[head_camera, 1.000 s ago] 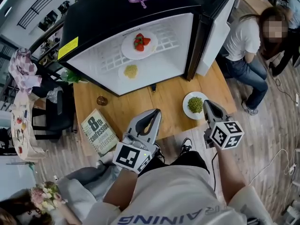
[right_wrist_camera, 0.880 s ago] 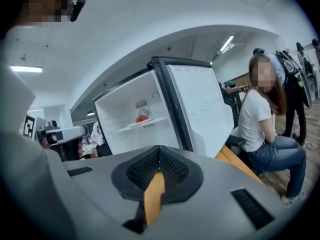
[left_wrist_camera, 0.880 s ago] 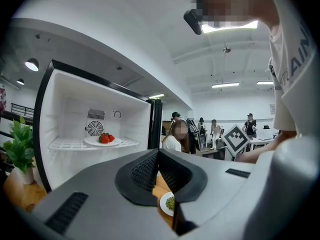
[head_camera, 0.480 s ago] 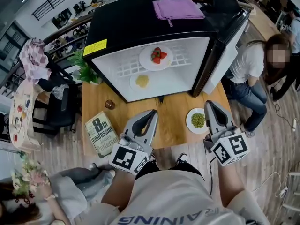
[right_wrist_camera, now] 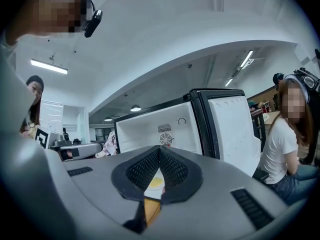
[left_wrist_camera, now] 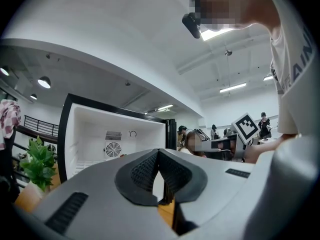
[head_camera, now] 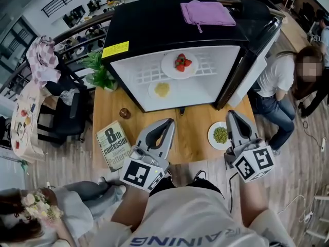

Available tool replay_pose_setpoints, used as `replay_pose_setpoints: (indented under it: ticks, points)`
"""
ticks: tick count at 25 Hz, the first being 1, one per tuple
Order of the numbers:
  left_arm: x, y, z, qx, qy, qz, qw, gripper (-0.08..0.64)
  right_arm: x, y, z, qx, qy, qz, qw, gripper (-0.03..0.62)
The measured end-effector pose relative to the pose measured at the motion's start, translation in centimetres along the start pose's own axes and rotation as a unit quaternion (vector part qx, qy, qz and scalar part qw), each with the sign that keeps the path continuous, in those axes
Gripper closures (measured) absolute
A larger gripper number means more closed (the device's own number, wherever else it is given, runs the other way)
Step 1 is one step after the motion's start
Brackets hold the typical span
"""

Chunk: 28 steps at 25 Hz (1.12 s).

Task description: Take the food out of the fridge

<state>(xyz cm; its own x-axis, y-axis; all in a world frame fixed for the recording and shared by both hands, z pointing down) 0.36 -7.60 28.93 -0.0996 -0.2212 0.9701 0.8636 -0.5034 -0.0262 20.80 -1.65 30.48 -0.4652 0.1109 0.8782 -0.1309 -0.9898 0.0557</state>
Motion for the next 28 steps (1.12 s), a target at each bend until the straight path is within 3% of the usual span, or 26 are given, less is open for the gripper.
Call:
replay_pose_setpoints:
  ticks: [9, 17, 19, 21, 24, 28]
  points:
    - [0.0, -0.1, 0.0, 0.005, 0.001, -0.002, 1.0000, 0.552, 0.4, 0.5, 0.1, 0.003, 0.023, -0.011, 1.000, 0.571]
    - [0.4, -0.9, -0.4, -0.003, -0.005, -0.007, 1.0000, 0.552, 1.9, 3.1, 0.1, -0.001, 0.098, -0.050, 0.994, 0.568]
    - [0.6, -1.2, -0.6, -0.006, -0.006, -0.008, 0.9999, 0.552, 2.4, 4.0, 0.2, -0.002, 0.131, -0.060, 0.990, 0.542]
    - [0.8, -1.4, -0.9, -0.009, -0.007, -0.008, 0.9999, 0.552, 2.7, 5.0, 0.2, -0.004, 0.179, -0.068, 0.982, 0.486]
    - [0.9, -1.8, -1.4, -0.014, -0.009, -0.010, 0.9998, 0.552, 3.0, 6.9, 0.5, 0.000, 0.256, -0.067, 0.964, 0.474]
    - [1.5, -2.2, -2.0, -0.018, -0.012, -0.014, 0.9997, 0.552, 4.0, 10.3, 1.2, 0.007, 0.370, -0.061, 0.927, 0.467]
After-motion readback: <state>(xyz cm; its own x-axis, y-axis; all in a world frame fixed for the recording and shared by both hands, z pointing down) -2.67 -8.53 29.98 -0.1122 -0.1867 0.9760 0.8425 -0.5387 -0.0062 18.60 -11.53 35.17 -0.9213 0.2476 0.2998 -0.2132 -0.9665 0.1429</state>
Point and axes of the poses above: the fingertips, and each gripper's own axes: y forward along the fingers, z to its right, x out of its underside, the point moved 4 cm from there along -y, backward along the fingers, and after that the axes turned 15 degrees about y, right-handed, at the moved point
